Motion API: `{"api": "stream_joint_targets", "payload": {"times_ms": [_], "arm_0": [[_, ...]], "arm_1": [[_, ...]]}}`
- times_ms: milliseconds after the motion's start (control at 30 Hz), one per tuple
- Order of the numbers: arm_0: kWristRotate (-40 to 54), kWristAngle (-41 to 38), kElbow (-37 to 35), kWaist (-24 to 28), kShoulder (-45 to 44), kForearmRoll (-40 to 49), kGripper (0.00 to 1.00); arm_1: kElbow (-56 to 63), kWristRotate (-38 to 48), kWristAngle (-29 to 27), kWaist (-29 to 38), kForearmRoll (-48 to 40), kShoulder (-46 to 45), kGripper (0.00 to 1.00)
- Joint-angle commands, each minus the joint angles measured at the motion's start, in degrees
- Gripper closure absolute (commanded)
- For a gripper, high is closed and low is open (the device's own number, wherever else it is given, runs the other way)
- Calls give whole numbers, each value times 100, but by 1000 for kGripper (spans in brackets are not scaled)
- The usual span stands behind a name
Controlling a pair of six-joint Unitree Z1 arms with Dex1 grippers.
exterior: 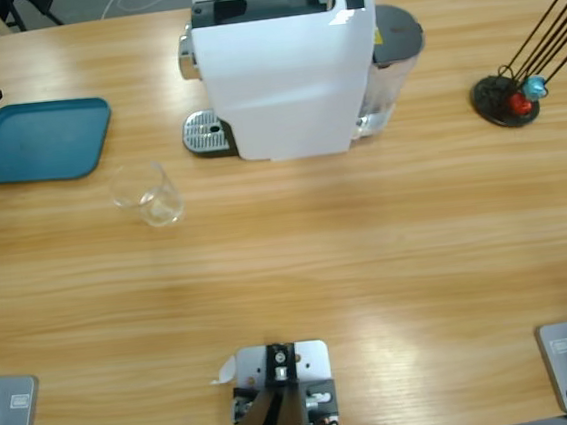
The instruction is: Pour coffee
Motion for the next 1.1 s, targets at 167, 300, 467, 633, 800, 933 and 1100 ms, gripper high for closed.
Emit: {"api": "stream_joint_targets", "payload": {"times_ms": [167, 300, 467, 633, 800, 933, 1100], "arm_0": [[74, -13, 195, -54, 96, 75, 34], [65, -13, 265, -41, 113, 64, 33], [65, -13, 327, -1, 96, 59, 32], [56, -13, 378, -1, 87, 56, 35], [49, -13, 371, -1, 57, 56, 36], [47, -13, 369, -1, -56, 114, 36], [47, -13, 371, -1, -142, 242, 36]], "arm_1": [[-1341, 267, 228, -170, -109, 1500, 1000], [-1339, 420, 139, 65, -70, 1623, 1000], [-1387, 591, 135, 408, -70, 1647, 1000], [-1426, 717, 67, 738, -65, 1646, 1000], [-1422, 860, 75, 942, -69, 2106, 1000], [-1422, 865, 133, 948, -313, 2551, 1000], [-1422, 840, 276, 1030, -533, 2964, 1000]]}}
